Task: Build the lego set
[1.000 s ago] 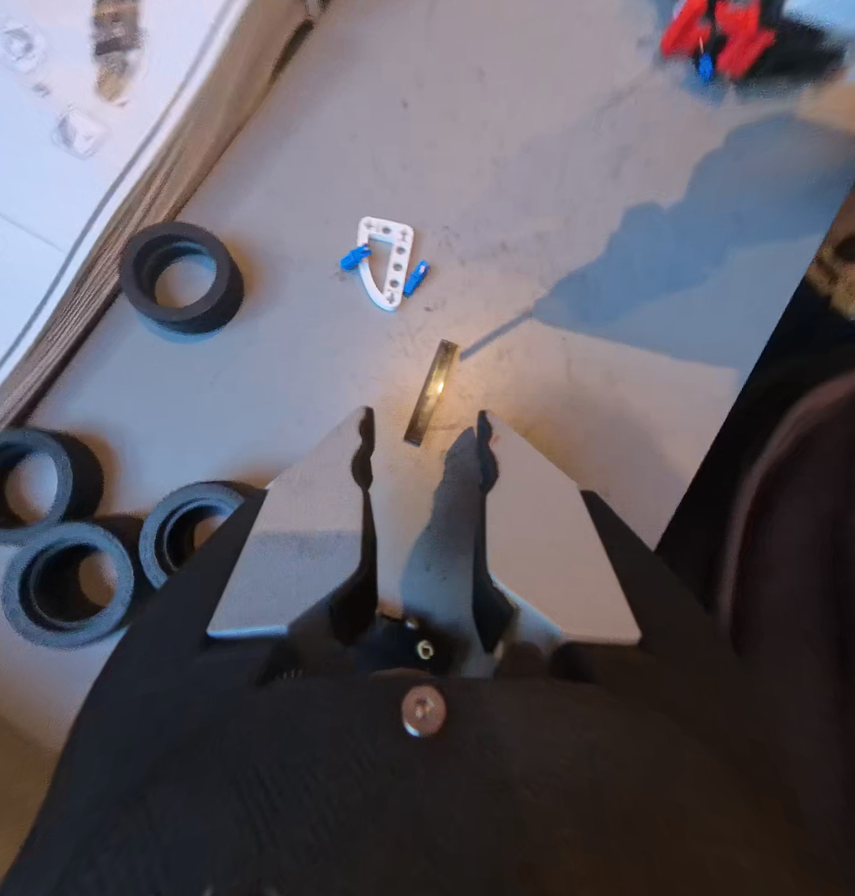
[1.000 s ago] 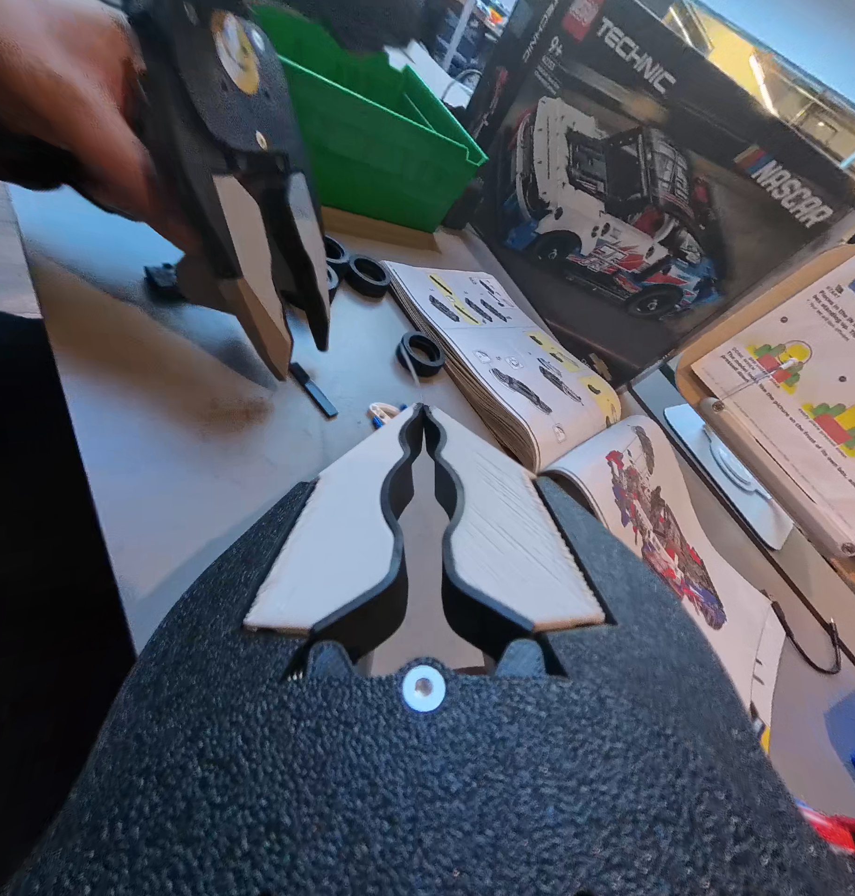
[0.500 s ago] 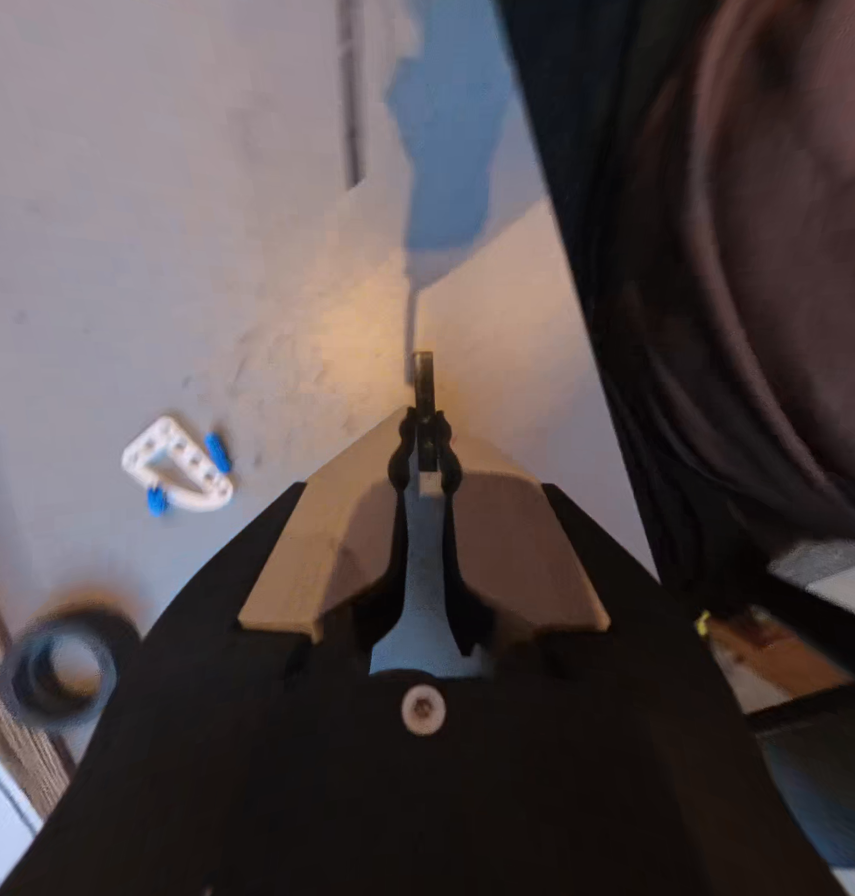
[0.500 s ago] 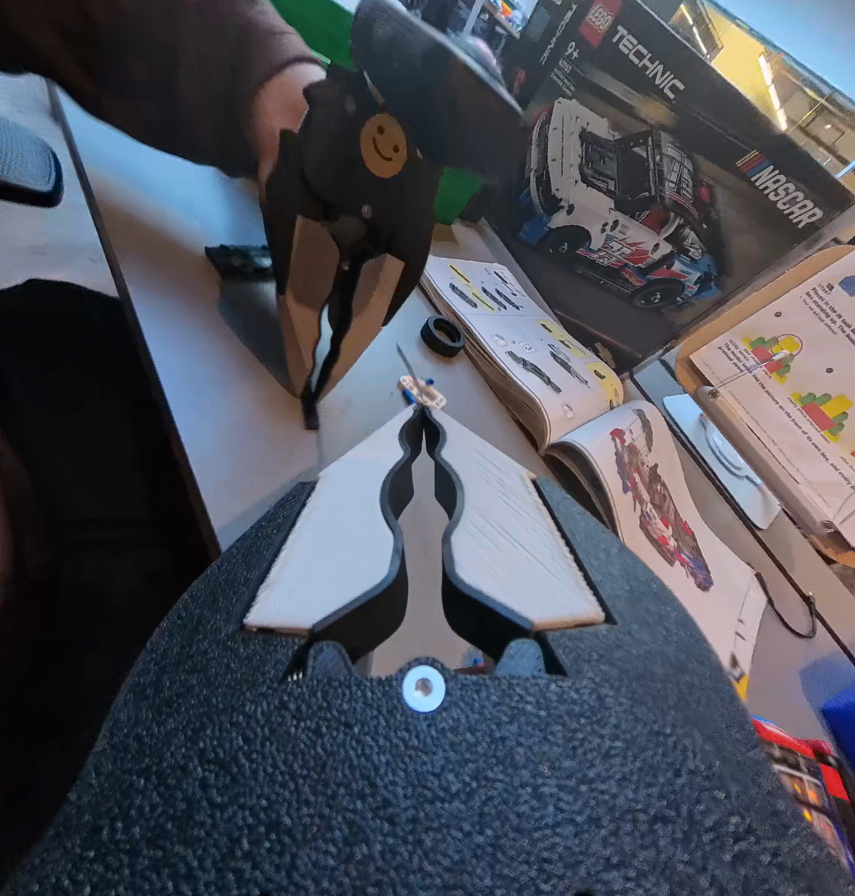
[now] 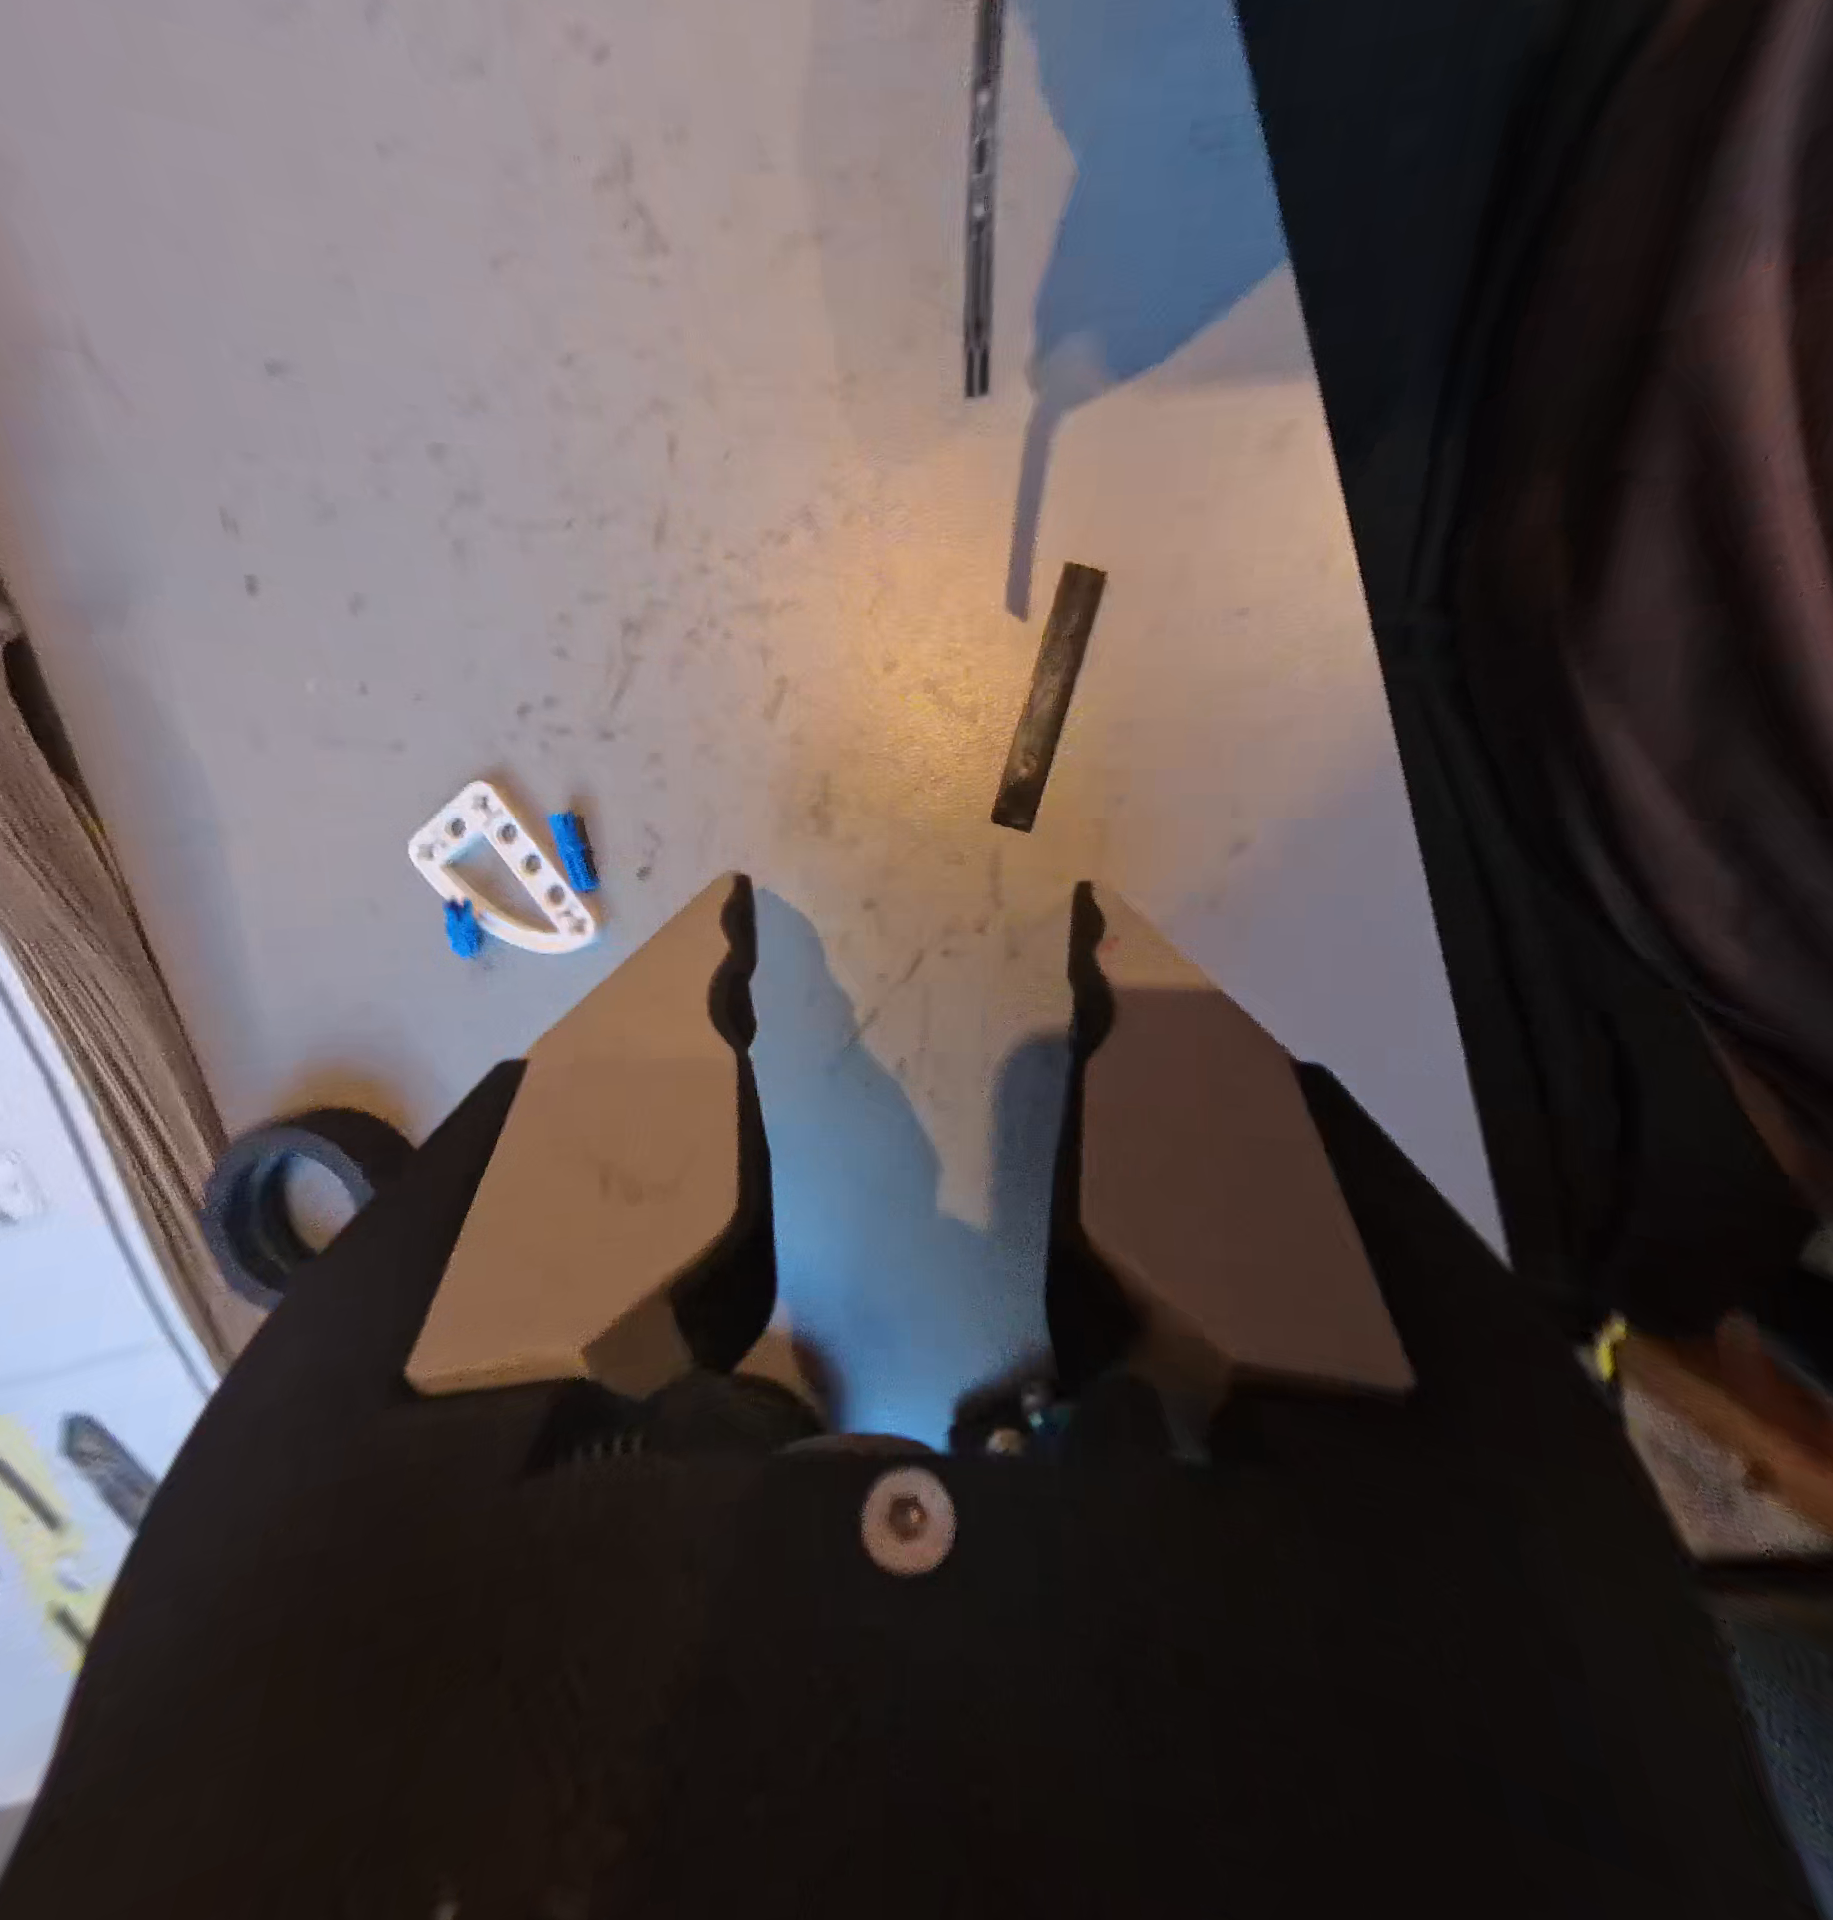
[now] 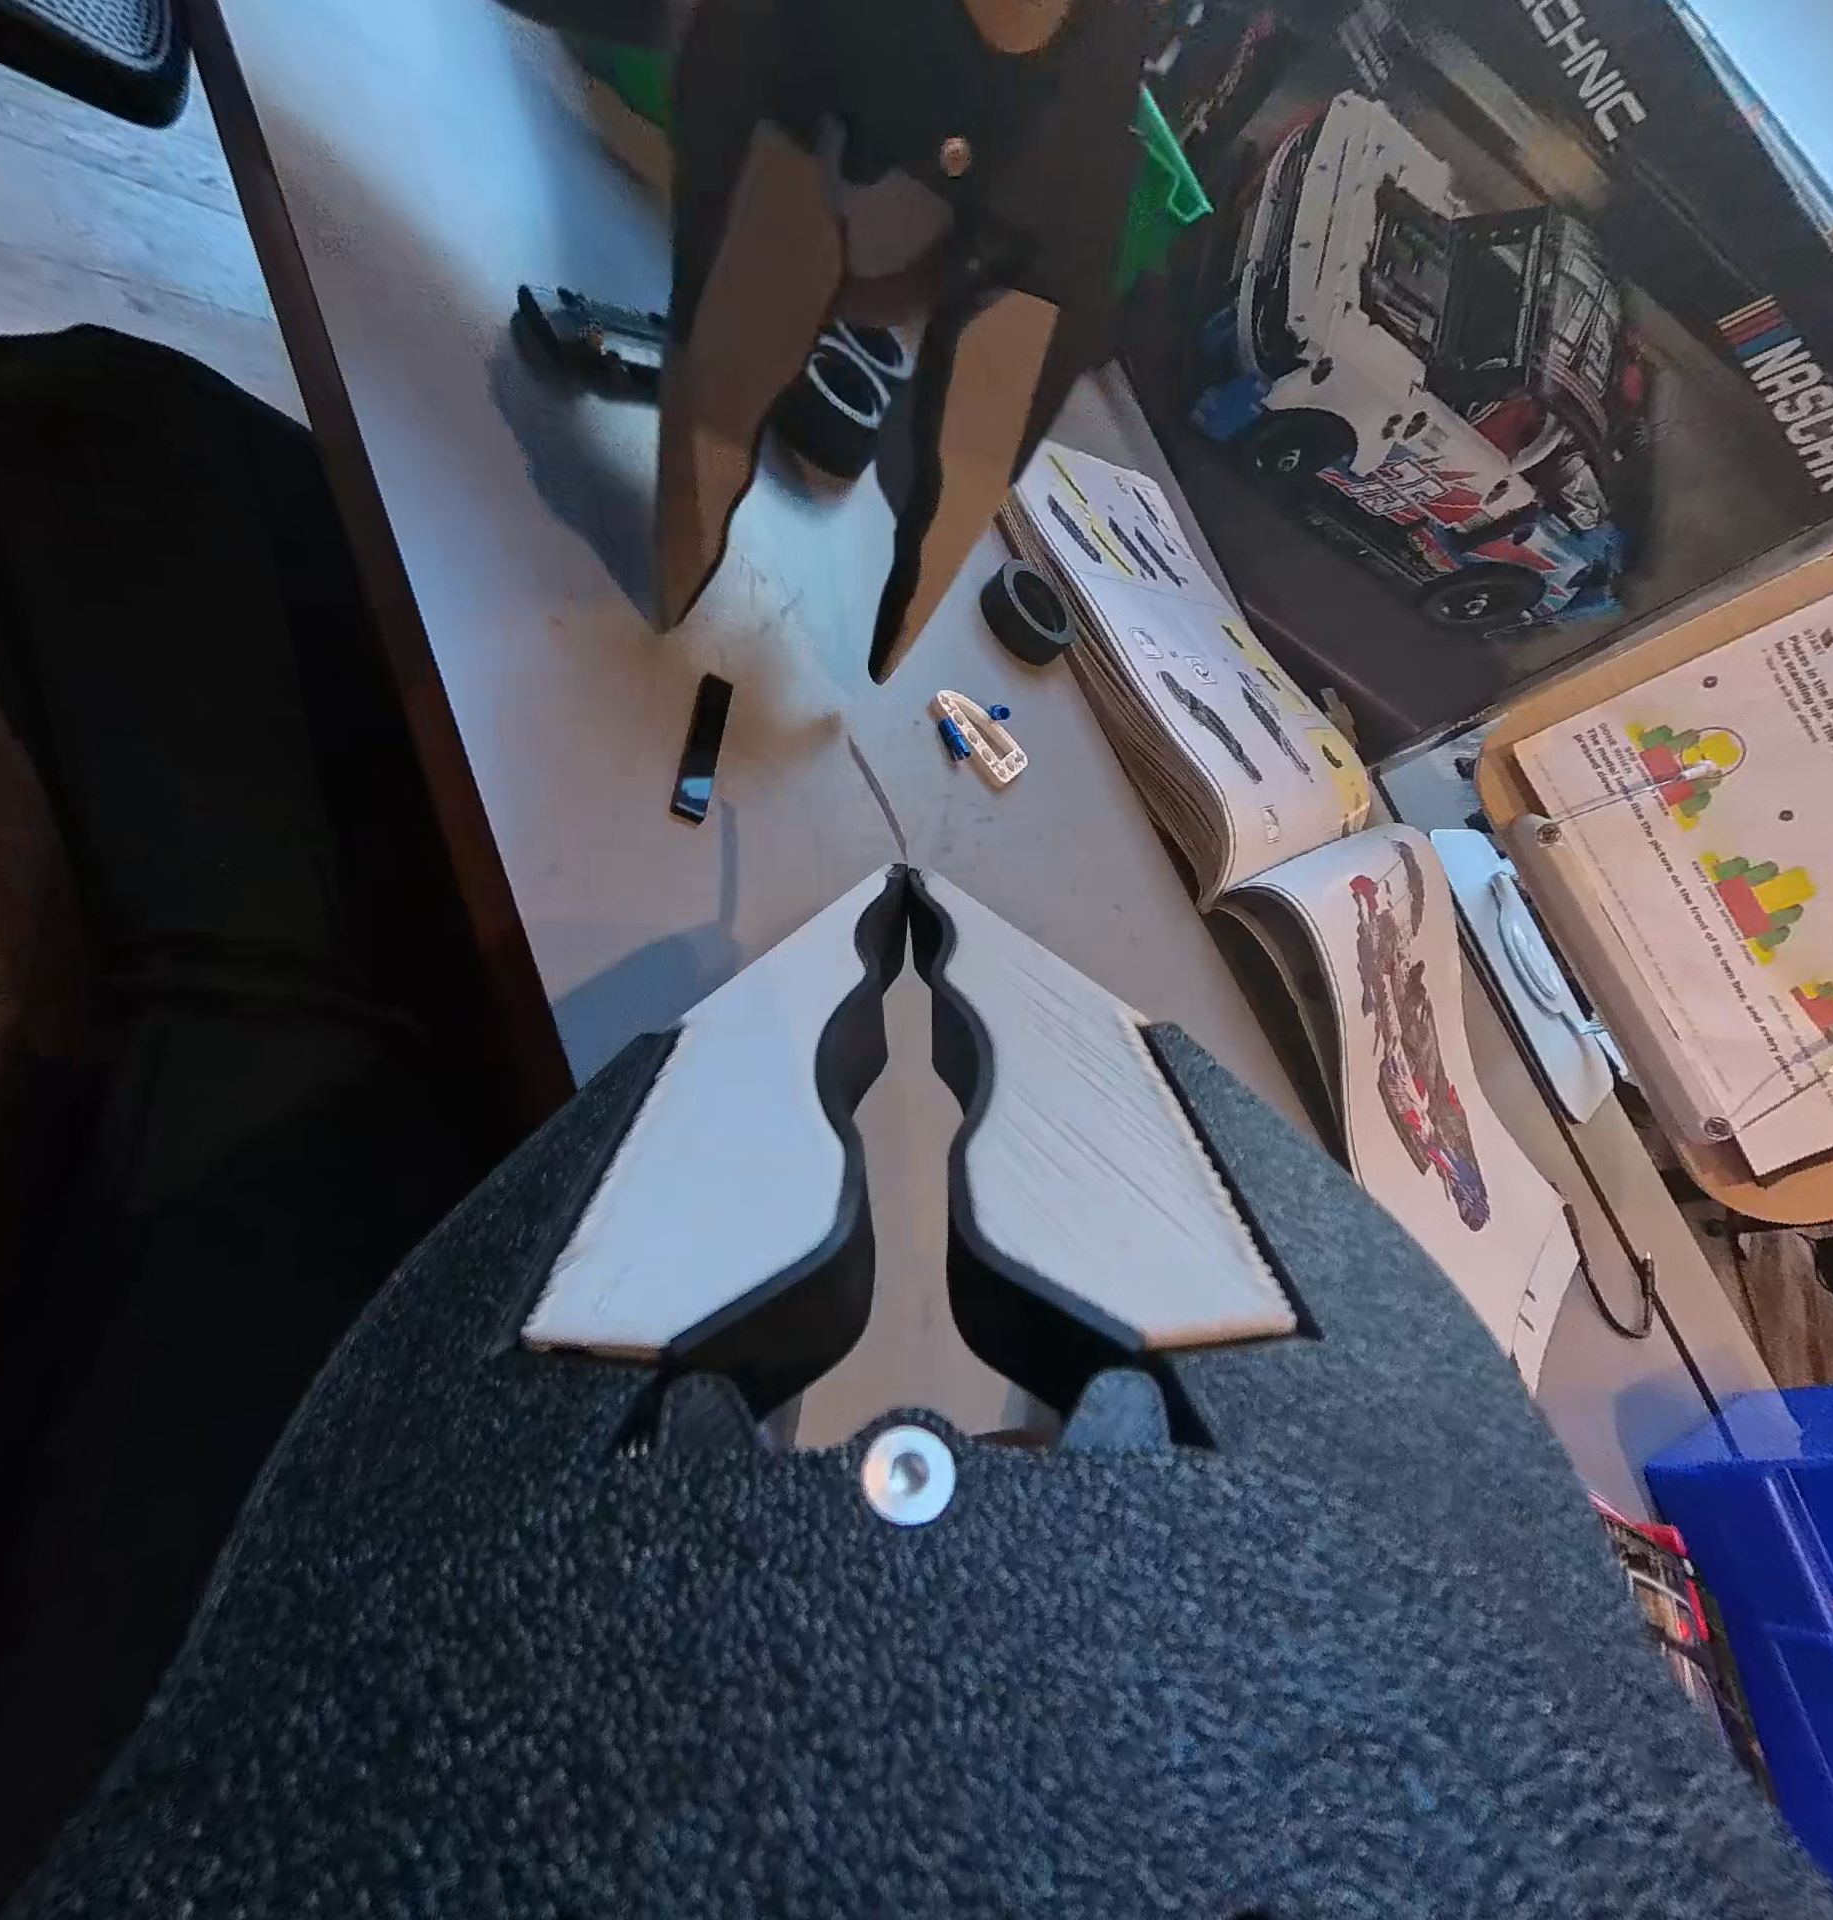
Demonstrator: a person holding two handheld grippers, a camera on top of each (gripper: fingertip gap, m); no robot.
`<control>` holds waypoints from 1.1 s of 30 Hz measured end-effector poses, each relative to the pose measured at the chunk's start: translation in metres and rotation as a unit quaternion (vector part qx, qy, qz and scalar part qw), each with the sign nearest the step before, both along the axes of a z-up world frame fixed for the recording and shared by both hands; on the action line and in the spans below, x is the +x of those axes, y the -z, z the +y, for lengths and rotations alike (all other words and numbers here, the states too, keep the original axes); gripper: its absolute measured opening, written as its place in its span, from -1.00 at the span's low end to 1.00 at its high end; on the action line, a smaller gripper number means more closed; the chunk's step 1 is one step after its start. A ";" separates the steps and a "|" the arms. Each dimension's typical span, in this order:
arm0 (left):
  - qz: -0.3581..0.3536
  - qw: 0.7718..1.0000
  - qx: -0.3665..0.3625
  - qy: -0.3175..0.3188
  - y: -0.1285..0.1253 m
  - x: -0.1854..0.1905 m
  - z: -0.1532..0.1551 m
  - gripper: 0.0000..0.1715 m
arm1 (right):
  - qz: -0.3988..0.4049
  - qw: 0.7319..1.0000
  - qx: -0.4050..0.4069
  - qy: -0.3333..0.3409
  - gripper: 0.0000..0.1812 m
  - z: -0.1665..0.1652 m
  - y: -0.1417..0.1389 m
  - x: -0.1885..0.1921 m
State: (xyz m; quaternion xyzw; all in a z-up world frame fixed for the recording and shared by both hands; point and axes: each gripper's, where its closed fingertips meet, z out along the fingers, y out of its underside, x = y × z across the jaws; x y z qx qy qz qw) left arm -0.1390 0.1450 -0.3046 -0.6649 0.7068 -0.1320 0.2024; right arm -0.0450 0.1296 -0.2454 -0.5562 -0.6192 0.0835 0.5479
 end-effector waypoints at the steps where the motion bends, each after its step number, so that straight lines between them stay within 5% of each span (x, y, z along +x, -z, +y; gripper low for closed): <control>1: -0.021 1.000 -0.005 -0.020 0.001 0.002 -0.004 -0.33 | 0.003 1.000 -0.002 -0.001 -1.00 0.000 -0.001 0.000; 6: -0.078 0.990 0.024 -0.111 -0.001 0.013 0.008 -0.33 | 0.010 1.000 -0.006 -0.005 -1.00 0.005 -0.003 -0.004; 12: -0.102 0.982 0.062 -0.145 -0.003 0.016 0.019 -0.34 | 0.003 1.000 0.002 0.002 -1.00 0.011 0.001 -0.006; 20: -0.124 0.973 0.056 -0.185 -0.005 -0.005 -0.004 -0.32 | 0.004 0.999 0.005 0.045 -1.00 0.023 0.003 -0.004; 29: -0.319 0.907 0.098 -0.259 -0.059 -0.012 0.007 -0.31 | 0.011 0.995 0.038 0.087 -1.00 0.049 0.004 -0.012; 33: -0.340 0.897 0.118 -0.259 -0.063 -0.012 0.007 -0.32 | 0.011 0.995 0.039 0.090 -1.00 0.054 0.008 -0.017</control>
